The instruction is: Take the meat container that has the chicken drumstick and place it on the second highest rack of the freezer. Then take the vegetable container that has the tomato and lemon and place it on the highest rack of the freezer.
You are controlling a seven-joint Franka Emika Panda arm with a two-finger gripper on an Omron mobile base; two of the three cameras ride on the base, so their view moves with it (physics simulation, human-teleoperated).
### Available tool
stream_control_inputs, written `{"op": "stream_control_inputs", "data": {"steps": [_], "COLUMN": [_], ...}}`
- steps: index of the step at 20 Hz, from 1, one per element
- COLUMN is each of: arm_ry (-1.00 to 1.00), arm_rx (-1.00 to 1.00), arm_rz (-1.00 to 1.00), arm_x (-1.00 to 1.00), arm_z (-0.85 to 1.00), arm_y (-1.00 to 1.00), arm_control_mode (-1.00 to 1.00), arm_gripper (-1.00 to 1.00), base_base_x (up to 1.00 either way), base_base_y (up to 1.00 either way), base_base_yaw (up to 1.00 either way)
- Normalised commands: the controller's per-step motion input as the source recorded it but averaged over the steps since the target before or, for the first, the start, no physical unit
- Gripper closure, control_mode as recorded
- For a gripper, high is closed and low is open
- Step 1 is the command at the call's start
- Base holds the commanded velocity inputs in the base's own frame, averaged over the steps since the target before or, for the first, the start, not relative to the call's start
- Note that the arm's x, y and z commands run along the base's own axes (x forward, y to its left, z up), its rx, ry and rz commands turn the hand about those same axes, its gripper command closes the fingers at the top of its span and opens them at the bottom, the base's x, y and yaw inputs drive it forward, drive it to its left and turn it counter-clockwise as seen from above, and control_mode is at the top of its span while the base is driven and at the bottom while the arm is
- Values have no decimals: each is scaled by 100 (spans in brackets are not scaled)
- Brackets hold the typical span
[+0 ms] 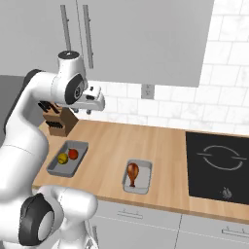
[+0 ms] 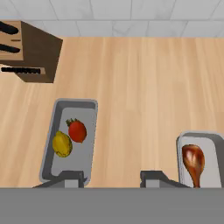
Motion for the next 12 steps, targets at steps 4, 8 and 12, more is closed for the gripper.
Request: {"op": "stream_control_inputs", "data": {"steps": [4,8,12], "arm_ry": [0,-10,-7], "arm_rx": [5,9,3], "arm_rz": [-1,-14,-40], "arm_x": [-30,-94,-75], "arm_z": [-4,-6,-14], "arm_y": [-10,-44,-41], "arm_control_mode": [-100,-100,-100], "arm_gripper": [-100,-100,-100], "base_base_x": [0,0,0], "base_base_y": [0,0,0], "base_base_yaw": [0,0,0]}}
